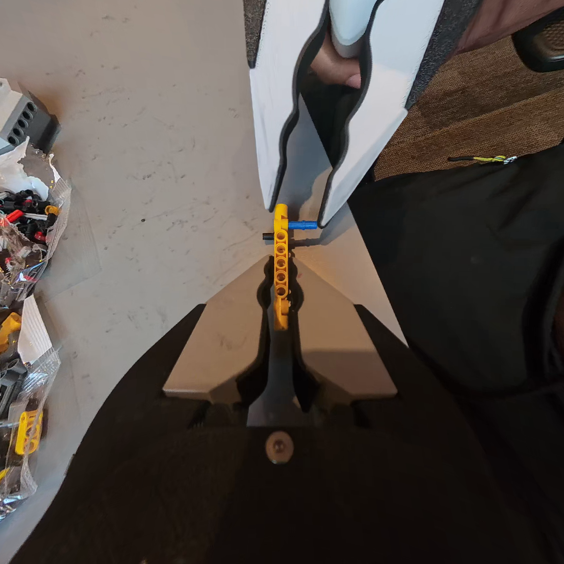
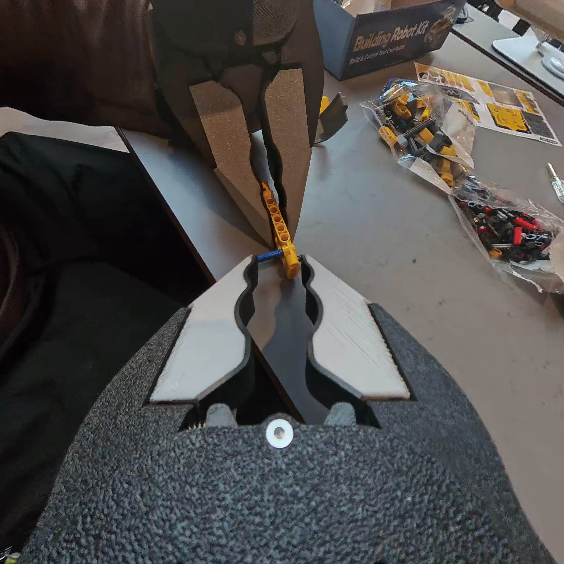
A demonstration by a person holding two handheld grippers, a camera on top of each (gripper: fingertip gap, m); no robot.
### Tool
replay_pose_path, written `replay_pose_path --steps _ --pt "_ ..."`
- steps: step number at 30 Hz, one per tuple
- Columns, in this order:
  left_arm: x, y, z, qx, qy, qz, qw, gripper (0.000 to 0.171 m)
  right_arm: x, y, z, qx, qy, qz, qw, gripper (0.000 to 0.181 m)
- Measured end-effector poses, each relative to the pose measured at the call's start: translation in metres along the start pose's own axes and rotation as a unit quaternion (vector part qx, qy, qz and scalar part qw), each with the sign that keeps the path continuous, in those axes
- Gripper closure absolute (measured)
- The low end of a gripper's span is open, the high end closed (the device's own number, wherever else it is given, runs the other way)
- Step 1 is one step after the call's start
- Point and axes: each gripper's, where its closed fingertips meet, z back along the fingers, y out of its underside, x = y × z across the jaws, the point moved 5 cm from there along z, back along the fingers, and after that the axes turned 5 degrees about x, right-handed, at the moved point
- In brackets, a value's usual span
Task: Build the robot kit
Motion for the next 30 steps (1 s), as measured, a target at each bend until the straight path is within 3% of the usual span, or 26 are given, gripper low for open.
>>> replay_pose_path --steps 13,30 --pt "-0.006 0.0 0.0 0.002 0.01 -0.001 1.0 0.167 -0.004 -0.001 -0.002 -0.008 -0.045 -0.046 0.998 0.165" --pt "0.0 -0.005 -0.005 0.004 -0.054 -0.025 0.998 0.167 -0.007 0.003 -0.01 0.015 0.049 0.008 0.999 0.16"
